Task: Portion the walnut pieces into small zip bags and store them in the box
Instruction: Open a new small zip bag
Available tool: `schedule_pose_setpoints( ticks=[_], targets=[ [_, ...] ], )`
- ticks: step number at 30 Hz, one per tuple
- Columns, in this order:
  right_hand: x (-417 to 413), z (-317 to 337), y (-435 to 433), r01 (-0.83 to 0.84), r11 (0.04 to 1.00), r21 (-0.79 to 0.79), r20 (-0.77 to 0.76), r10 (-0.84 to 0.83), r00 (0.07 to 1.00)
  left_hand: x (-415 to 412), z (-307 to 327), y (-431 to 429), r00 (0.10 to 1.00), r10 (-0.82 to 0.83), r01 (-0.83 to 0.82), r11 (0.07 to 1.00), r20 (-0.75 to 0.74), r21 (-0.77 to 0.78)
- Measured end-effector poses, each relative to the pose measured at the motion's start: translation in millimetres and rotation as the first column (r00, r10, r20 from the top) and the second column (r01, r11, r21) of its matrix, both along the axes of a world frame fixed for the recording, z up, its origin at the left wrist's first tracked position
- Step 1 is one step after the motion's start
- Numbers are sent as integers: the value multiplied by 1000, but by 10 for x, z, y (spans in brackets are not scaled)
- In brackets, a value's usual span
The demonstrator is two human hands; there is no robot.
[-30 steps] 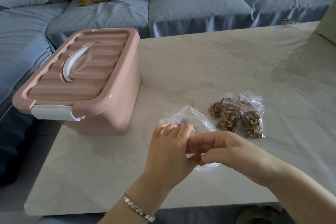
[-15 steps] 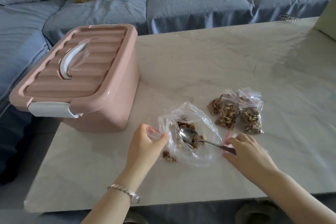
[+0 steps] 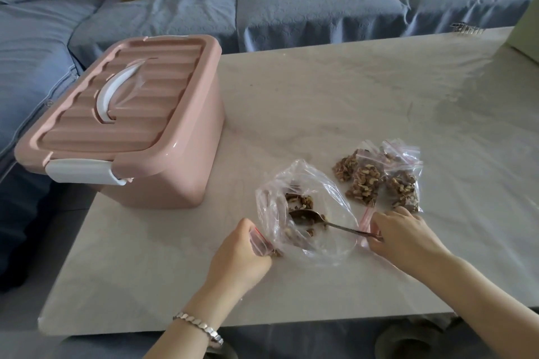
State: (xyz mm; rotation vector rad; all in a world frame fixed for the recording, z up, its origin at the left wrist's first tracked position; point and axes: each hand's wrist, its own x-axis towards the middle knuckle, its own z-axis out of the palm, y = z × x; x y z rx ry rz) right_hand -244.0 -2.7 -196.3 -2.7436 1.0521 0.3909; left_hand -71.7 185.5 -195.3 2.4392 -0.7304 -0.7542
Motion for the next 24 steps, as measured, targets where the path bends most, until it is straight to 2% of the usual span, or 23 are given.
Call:
schedule_pose_setpoints(
  ticks=[4, 8, 10, 14, 16, 19, 21, 24],
  targets=[
    [-33, 207, 2, 72, 978, 198, 140, -101, 985, -33, -115, 9, 995, -25, 30, 999, 100, -43],
    [-57, 285, 60, 86, 974, 211, 239, -137, 961, -89, -179, -18, 989, 14, 0, 996, 145, -92],
    [-59, 249, 98, 142, 953, 267, 286, -219, 933, -94, -212, -19, 987, 22, -6, 995, 161, -97],
    [-48, 267, 106, 201, 881, 428, 223, -319, 921, -90, -223, -10, 989, 31, -12, 991, 142, -134],
    [-49, 312, 69, 199, 861, 468, 177, -312, 933, -82, -171, -14, 993, 81, -68, 988, 90, -140],
    [-61, 379, 30, 170, 859, 483, 206, -300, 931, -54, -50, -45, 976, 193, -210, 953, -100, -216],
    [-55, 452, 29, 168, 856, 488, 304, -347, 887, -29, 54, -98, 943, 235, -297, 914, -236, -276],
    [-31, 582, 50, 174, 863, 473, 474, -417, 776, -14, 239, -222, 889, 215, -380, 839, -404, -389]
  ],
)
